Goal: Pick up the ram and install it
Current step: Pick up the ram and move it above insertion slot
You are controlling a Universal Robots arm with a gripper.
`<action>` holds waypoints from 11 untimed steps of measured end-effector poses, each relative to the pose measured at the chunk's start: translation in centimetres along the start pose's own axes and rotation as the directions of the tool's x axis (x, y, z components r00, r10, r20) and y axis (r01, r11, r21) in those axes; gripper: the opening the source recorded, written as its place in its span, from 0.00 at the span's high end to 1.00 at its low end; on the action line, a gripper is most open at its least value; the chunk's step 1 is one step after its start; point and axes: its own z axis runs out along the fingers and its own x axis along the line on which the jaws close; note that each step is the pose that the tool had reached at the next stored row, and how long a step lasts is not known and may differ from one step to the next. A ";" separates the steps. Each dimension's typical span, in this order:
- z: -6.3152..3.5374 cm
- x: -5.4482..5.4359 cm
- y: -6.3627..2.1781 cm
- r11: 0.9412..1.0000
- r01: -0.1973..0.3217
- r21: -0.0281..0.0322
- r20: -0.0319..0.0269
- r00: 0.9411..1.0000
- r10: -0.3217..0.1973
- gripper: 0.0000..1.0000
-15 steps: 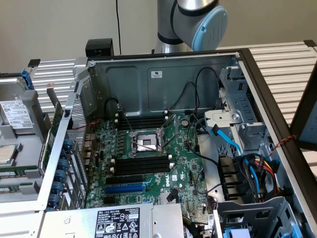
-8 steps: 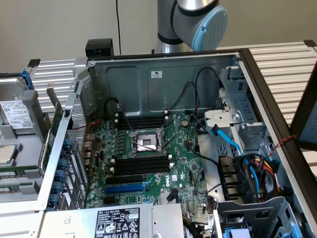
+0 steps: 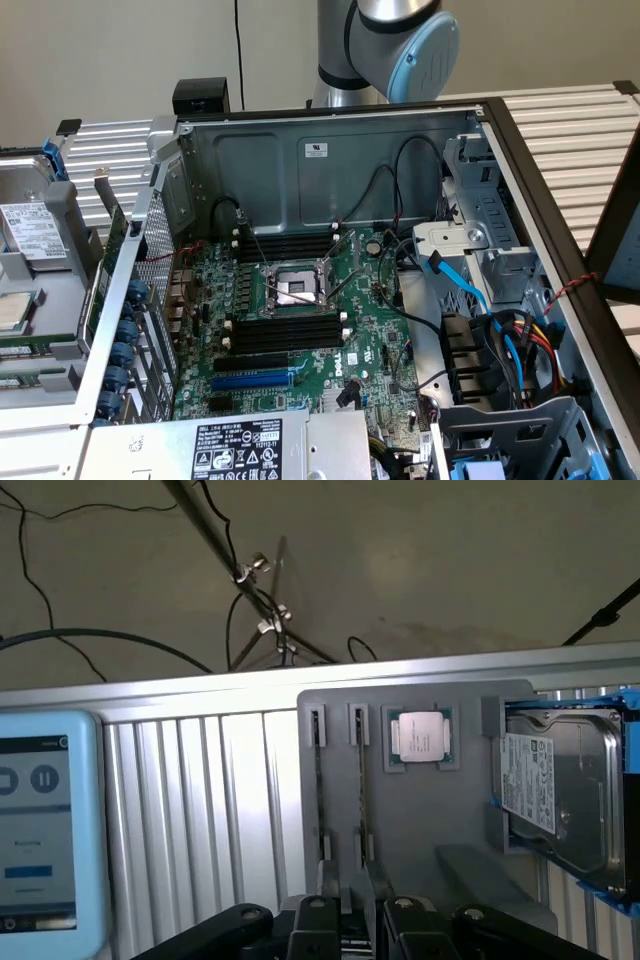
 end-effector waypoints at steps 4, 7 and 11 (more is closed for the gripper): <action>0.74 0.0 0.01 1.000 0.000 0.000 0.000 1.000 0.000 0.76; 1.28 0.0 0.02 1.000 0.000 0.000 0.000 1.000 0.000 0.76; 2.01 0.0 0.04 1.000 0.000 0.000 0.000 1.000 0.000 0.76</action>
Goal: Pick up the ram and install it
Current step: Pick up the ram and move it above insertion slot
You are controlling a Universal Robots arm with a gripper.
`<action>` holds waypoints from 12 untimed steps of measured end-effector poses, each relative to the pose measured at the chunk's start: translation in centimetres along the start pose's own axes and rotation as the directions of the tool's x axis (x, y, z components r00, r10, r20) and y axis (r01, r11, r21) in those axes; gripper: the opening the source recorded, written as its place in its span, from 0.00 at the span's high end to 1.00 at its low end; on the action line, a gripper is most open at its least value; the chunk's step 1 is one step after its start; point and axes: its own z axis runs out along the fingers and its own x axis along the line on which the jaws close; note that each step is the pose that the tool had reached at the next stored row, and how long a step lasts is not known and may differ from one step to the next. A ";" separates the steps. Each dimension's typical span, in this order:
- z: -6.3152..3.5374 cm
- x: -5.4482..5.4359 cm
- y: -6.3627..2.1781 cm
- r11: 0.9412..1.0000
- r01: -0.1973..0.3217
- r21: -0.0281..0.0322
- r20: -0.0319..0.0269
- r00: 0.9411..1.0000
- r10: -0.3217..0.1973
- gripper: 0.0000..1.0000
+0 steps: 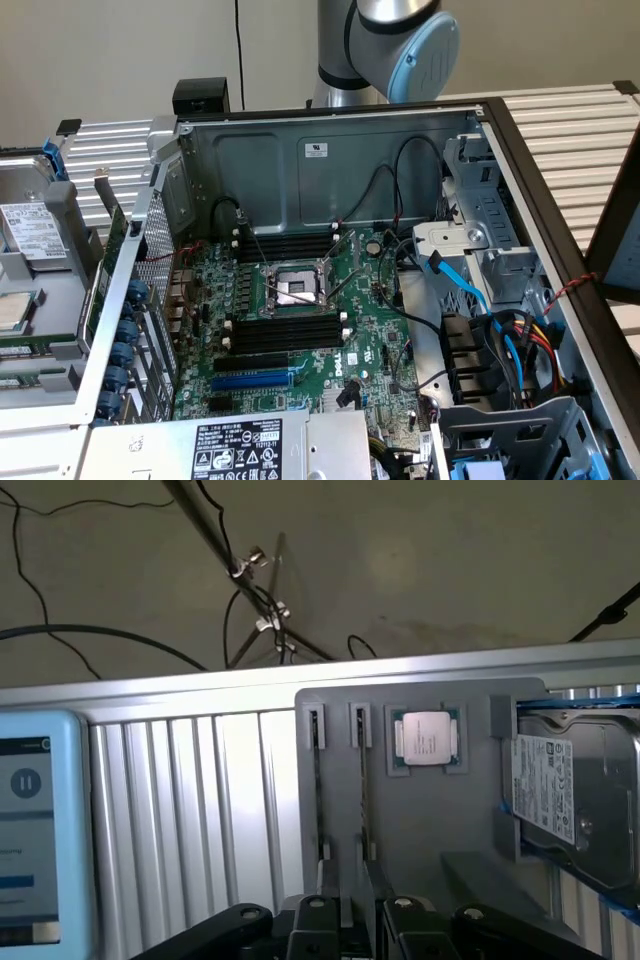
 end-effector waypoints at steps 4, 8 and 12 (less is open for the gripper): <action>0.74 0.0 0.02 1.000 0.000 0.000 0.000 1.000 0.000 0.76; 1.45 0.1 0.03 1.000 0.000 -0.002 0.000 1.000 0.000 0.76; 2.37 0.1 0.04 1.000 0.001 -0.006 0.000 1.000 -0.001 0.76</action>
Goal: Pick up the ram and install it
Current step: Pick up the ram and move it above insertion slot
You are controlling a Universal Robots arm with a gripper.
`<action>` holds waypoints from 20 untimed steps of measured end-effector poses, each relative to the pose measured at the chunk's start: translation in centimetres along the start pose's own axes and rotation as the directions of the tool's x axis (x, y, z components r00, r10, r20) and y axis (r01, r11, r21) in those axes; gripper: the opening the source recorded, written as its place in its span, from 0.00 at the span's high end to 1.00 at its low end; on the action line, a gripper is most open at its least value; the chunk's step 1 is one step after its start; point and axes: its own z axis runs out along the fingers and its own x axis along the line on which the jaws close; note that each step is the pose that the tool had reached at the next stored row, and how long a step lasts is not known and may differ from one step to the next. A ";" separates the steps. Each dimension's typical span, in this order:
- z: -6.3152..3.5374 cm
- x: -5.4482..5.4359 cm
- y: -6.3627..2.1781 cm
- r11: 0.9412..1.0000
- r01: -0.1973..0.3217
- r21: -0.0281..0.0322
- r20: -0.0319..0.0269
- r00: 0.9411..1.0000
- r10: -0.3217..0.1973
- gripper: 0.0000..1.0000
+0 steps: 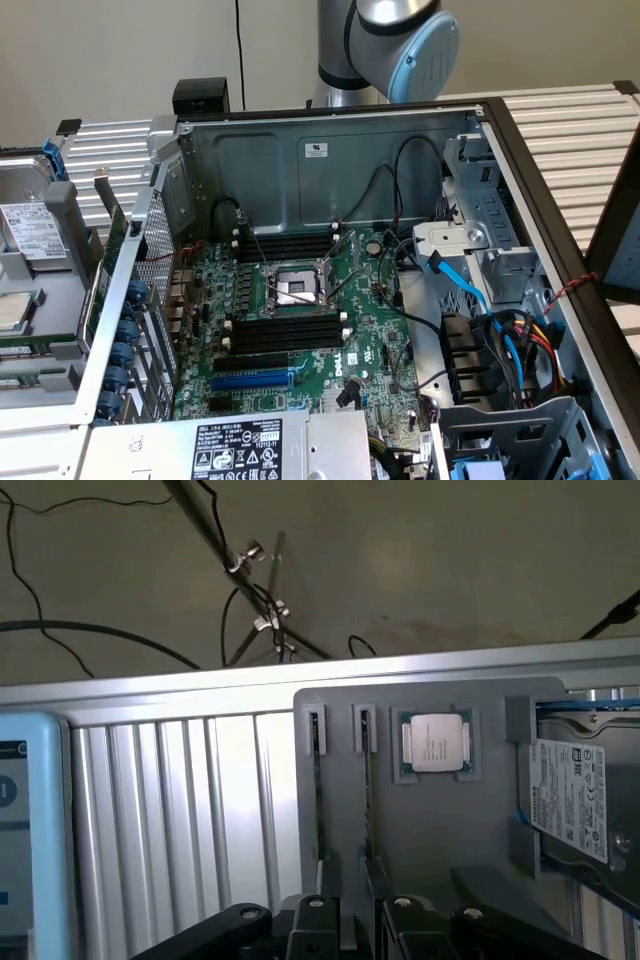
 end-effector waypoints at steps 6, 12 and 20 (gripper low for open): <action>1.09 0.1 0.01 1.000 0.003 0.000 0.000 1.000 -0.003 0.76; 2.18 0.3 0.01 1.000 0.005 0.000 0.000 1.000 -0.005 0.76; 3.65 0.6 -0.01 1.000 0.005 0.000 0.000 1.000 -0.005 0.76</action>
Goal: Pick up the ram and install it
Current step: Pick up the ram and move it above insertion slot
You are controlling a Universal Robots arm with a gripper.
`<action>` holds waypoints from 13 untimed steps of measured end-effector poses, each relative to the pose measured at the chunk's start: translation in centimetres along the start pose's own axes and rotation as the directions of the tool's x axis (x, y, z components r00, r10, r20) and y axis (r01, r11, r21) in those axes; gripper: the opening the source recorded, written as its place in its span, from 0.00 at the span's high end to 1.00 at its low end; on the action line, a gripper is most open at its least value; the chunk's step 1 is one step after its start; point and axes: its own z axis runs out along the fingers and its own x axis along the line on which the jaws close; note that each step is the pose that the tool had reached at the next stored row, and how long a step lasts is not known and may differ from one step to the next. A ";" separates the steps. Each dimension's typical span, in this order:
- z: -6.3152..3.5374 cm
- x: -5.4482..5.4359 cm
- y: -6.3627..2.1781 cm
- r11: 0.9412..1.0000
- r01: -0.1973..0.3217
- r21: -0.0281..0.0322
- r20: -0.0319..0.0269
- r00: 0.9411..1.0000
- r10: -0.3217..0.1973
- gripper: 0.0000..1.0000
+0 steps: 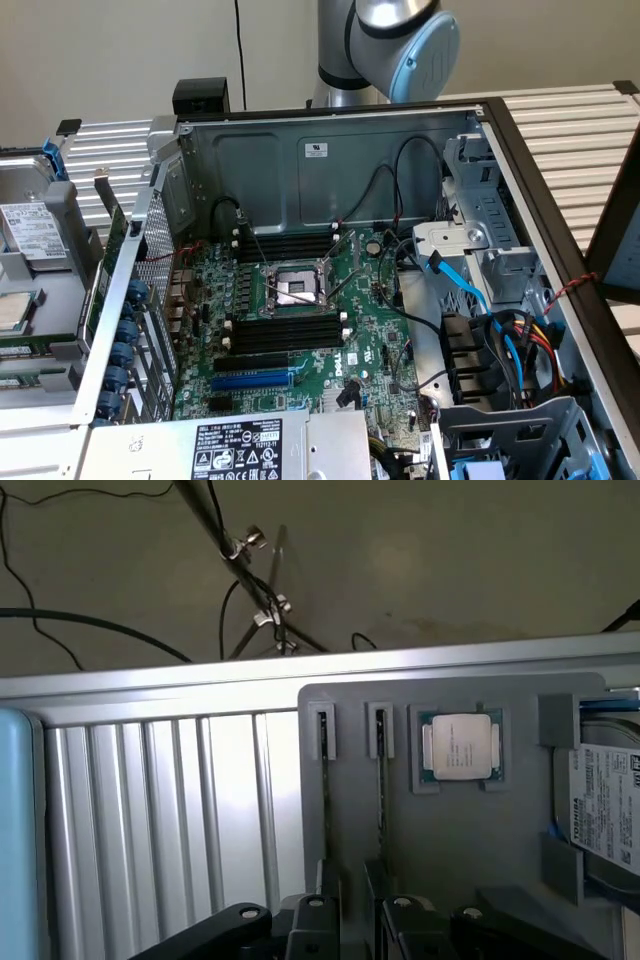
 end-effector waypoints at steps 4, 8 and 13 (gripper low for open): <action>0.72 0.1 0.00 1.000 0.000 0.000 0.000 1.000 0.000 0.76; 1.46 0.1 0.01 1.000 0.000 0.000 0.000 1.000 0.000 0.76; 2.38 0.1 0.02 1.000 0.000 0.000 0.000 1.000 0.000 0.76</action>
